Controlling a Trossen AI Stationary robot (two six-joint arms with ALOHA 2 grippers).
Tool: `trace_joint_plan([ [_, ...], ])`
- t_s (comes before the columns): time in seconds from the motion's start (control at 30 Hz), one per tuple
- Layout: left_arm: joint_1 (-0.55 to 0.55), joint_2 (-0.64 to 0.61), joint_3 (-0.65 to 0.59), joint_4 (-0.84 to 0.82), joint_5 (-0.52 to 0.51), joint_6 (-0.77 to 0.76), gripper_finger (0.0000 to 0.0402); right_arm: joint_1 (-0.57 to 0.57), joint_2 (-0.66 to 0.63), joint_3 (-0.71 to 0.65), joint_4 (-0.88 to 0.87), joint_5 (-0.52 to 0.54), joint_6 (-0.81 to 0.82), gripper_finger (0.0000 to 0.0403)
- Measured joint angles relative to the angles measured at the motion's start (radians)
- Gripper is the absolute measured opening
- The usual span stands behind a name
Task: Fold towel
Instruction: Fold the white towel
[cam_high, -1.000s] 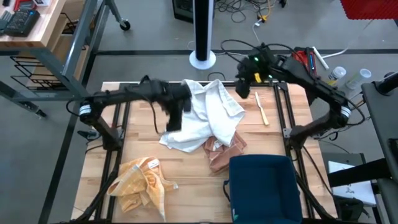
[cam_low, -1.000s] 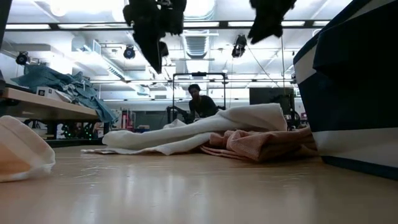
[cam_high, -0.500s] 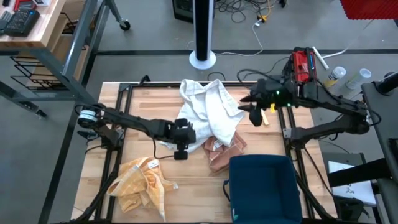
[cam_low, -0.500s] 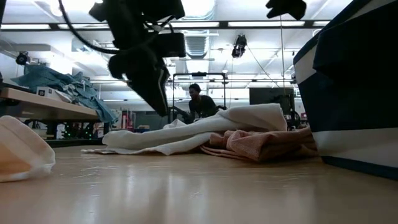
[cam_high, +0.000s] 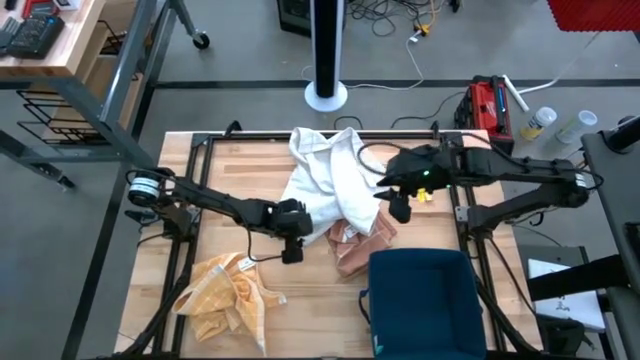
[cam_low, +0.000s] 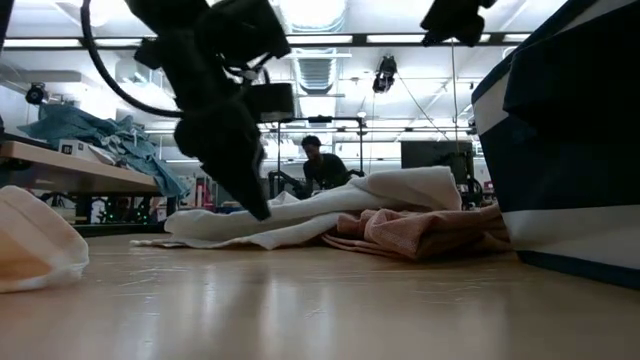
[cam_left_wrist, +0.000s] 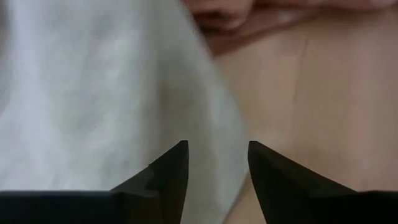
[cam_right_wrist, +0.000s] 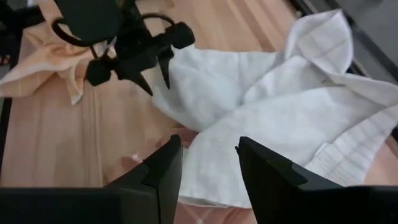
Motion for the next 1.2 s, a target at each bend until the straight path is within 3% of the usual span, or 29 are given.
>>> trace_joint_plan([
  [0.27,0.002,0.136,0.001,0.101,0.000,-0.048,0.0165,0.051,0.091,0.001,0.030,0.000,0.000,0.0143],
  [0.4,0.005,0.157,0.004,0.091,-0.005,-0.086,0.0118,0.077,0.123,-0.003,0.050,0.000,0.000,0.0138],
  [0.53,-0.003,0.099,-0.002,0.087,-0.026,-0.072,0.0018,0.116,0.155,-0.011,0.092,0.013,-0.008,0.0133],
  [0.73,-0.003,-0.114,0.041,0.110,-0.028,-0.082,0.0004,0.222,0.246,-0.028,0.141,0.053,-0.033,0.0122],
  [0.87,-0.006,-0.237,0.062,0.131,-0.023,-0.096,0.0003,0.303,0.327,-0.031,0.230,0.201,-0.063,0.0113],
  [1.07,-0.024,-0.360,0.077,0.054,-0.019,-0.129,0.0001,0.391,0.413,-0.006,0.328,0.621,-0.124,0.0110],
  [1.13,-0.033,-0.366,0.077,0.047,-0.018,-0.139,0.0001,0.410,0.430,-0.004,0.345,0.713,-0.159,0.0117],
  [1.2,-0.042,-0.370,0.077,0.029,-0.018,-0.151,0.0001,0.425,0.441,0.007,0.430,0.737,-0.202,0.0126],
])
